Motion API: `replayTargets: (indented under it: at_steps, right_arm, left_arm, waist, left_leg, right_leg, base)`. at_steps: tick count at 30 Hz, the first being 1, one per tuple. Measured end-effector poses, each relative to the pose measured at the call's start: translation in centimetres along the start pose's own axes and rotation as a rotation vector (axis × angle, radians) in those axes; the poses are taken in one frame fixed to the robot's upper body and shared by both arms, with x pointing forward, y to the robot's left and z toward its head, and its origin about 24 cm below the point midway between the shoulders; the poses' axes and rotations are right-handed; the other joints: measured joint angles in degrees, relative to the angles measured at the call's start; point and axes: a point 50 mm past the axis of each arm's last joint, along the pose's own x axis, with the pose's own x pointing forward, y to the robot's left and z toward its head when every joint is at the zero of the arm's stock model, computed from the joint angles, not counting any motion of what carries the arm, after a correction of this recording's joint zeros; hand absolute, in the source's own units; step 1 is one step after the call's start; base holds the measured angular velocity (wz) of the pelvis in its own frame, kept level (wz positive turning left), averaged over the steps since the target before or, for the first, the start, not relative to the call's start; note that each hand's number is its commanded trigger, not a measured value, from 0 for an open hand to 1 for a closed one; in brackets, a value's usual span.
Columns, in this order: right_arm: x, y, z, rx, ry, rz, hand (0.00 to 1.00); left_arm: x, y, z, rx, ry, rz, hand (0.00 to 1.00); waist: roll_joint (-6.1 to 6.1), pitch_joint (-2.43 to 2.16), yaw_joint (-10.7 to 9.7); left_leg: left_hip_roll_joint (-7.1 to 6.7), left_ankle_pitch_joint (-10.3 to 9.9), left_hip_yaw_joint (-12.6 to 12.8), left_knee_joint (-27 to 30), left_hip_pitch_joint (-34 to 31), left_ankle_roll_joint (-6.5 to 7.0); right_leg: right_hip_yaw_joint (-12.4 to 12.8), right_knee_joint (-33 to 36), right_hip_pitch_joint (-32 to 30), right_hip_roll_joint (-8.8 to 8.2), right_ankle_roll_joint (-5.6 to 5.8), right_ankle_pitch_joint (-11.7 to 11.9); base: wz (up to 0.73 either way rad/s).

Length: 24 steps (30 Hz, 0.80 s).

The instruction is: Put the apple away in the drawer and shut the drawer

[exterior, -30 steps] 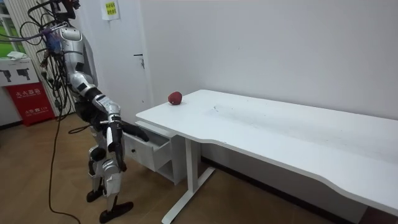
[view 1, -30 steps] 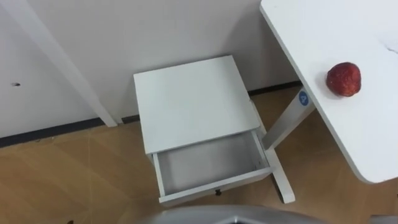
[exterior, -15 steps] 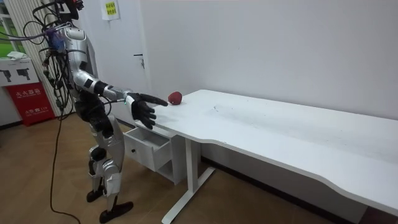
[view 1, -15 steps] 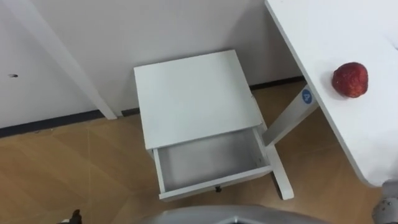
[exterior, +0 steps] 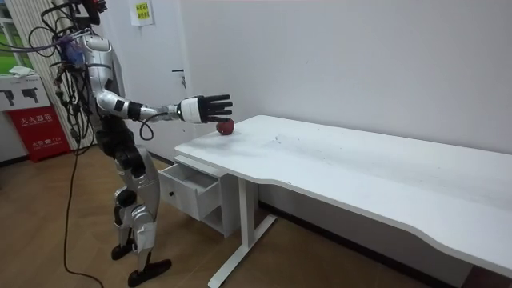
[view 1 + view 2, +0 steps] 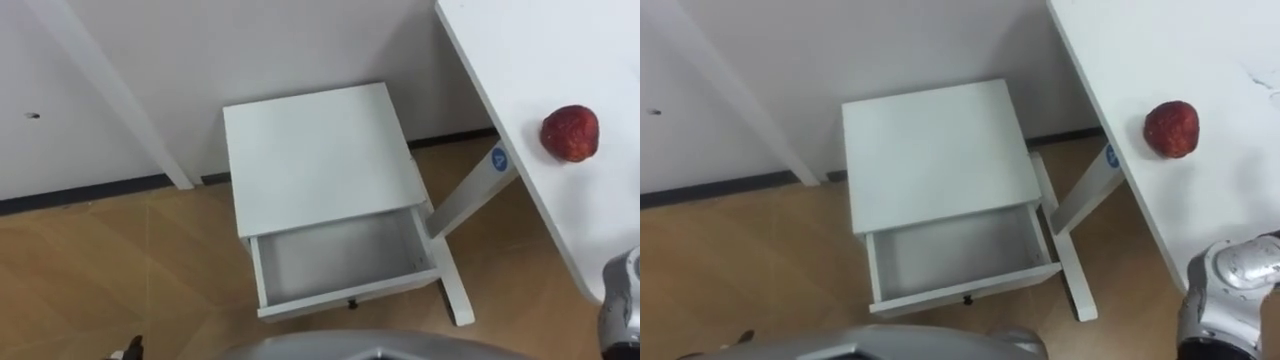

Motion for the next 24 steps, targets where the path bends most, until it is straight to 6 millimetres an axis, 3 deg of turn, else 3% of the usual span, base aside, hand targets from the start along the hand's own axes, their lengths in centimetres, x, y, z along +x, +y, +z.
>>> replayTargets:
  at_steps: [4, 13, 24]
  right_arm:
    - [-0.4, 0.9, 0.3, 0.020, -0.005, 0.070, 0.00]
    - [-0.5, 2.4, 0.9, 0.057, -0.014, 0.161, 0.00]
    - [-1.8, 4.2, 0.1, 0.035, 0.053, 0.411, 0.00]
  left_arm:
    - [0.0, -0.1, 0.2, 0.012, -0.007, -0.007, 0.00]
    - [0.0, -0.3, -0.1, 0.015, 0.008, -0.038, 0.00]
    - [0.0, -0.2, -0.1, 0.024, 0.016, -0.049, 0.00]
  waist:
    - [0.25, 0.02, 1.3]
    - [0.28, 0.41, 1.4]
    - [-0.09, 0.14, 1.4]
  left_leg:
    - [-0.01, 0.0, 0.0, -0.1, 0.2, 0.00]
    - [-0.02, 0.0, -0.1, -0.7, 0.9, 0.01]
    - [-0.01, 0.0, -0.5, -1.0, 0.8, 0.02]
  right_leg:
    - [0.0, -0.1, 0.2, 0.00, 0.00, 0.0]
    - [-0.5, -1.0, 1.1, 0.03, 0.08, 0.1]
    - [-0.8, -1.1, 1.3, 0.03, 0.06, 0.2]
  base:
    - [0.00]
    - [0.00]
    - [0.00]
